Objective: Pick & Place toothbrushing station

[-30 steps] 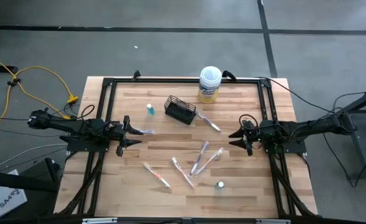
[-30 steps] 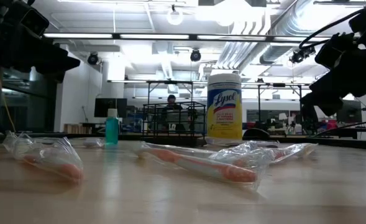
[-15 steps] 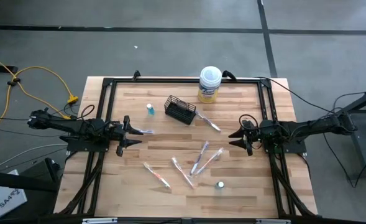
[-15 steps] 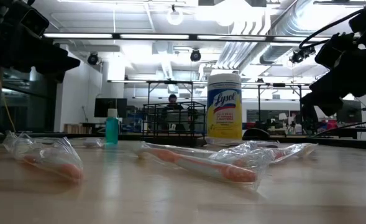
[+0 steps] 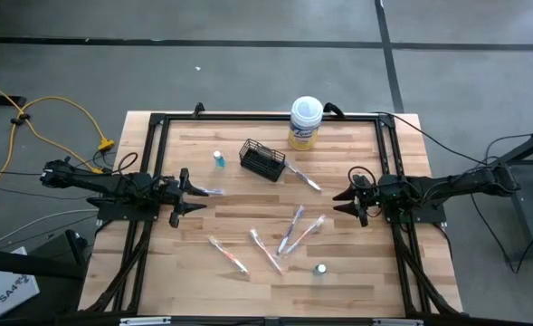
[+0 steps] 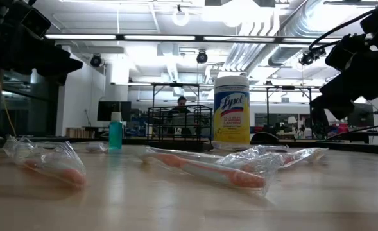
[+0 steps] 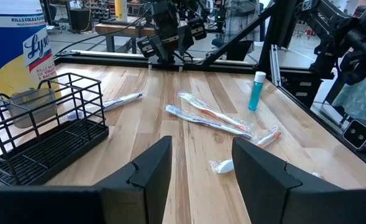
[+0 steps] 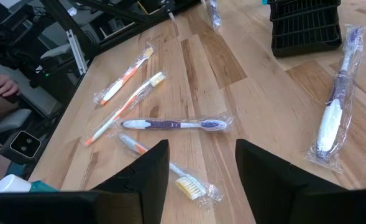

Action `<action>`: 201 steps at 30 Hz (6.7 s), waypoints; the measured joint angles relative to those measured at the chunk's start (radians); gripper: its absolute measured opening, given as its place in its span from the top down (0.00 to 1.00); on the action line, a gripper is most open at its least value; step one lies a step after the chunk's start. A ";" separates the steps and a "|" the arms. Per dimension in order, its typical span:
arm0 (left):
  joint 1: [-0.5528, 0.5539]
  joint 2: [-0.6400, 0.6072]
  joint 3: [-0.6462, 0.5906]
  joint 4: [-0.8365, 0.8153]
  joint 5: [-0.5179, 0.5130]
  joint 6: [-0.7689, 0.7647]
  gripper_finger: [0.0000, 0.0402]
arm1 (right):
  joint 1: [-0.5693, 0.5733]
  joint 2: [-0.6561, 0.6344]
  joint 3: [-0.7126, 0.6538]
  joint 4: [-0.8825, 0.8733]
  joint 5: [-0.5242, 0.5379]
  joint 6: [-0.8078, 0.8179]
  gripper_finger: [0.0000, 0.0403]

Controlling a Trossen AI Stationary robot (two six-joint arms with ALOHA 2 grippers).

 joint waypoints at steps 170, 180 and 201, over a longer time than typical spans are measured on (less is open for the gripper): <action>0.838 1.470 1.149 -0.969 0.238 0.819 0.59 | 0.000 0.000 0.000 0.007 0.000 0.000 0.56; 0.845 1.481 1.148 -0.966 0.238 0.818 0.59 | 0.000 0.000 0.000 0.007 0.000 0.000 0.56; 0.852 1.481 1.148 -0.947 0.235 0.819 0.70 | 0.000 0.000 0.000 0.007 0.000 0.000 0.56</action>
